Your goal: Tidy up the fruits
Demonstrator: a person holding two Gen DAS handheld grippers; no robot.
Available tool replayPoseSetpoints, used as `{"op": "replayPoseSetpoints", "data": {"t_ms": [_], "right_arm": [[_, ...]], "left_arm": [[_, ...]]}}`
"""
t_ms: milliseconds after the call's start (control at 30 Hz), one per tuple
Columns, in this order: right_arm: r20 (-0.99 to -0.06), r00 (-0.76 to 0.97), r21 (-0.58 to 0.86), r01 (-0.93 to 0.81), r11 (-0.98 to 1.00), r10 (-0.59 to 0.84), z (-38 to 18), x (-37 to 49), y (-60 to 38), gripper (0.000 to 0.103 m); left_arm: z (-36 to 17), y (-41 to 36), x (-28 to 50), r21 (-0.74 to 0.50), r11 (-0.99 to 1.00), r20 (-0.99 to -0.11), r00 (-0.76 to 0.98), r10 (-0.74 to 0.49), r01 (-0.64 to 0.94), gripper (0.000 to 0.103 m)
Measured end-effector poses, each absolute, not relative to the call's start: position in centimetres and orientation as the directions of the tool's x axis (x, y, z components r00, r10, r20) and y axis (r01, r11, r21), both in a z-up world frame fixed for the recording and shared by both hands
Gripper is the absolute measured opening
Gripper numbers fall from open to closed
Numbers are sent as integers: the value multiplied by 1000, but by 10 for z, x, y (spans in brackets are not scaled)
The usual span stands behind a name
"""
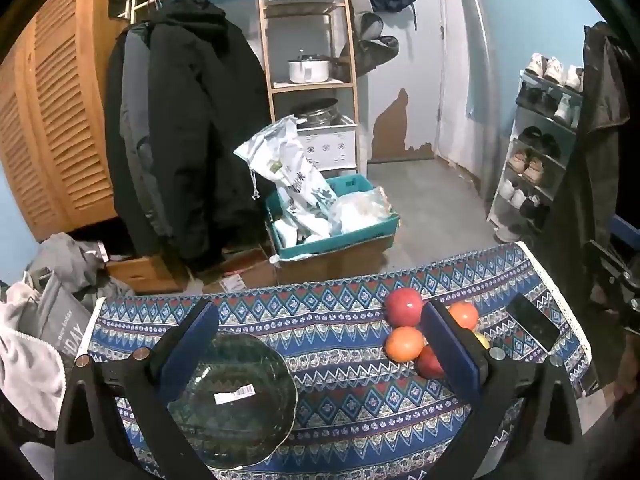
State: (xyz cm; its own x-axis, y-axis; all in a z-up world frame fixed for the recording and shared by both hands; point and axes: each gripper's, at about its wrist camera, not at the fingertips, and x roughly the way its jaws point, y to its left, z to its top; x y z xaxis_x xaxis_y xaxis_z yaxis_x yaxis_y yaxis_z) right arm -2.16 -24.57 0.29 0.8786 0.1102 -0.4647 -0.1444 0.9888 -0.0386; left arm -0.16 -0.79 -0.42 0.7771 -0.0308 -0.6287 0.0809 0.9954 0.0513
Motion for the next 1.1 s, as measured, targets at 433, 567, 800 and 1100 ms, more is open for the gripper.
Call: {"op": "replayPoseSetpoints", "data": {"t_ms": [433,567,800,1100], "right_arm": [[-466,877,-42,-153,987,116,2,-22,-243,101],[-465,878,-42,-153,987,116,2,-22,-243,101],[-464,878,-44,-154,987,117,3,-22,-242,101],[-465,878,-44,-154,987,117,3,-22,-241,101]], "left_arm": [[-5,-2,0,30,997,-632,774,-36,71,102],[-5,-1,-1,29,997,-631,775,-37,71,102],[-5,-1,-1,31,997,-629,777,-34,69,102],[-5,-2,-1,30,997,-629,777,-36,71,102]]}}
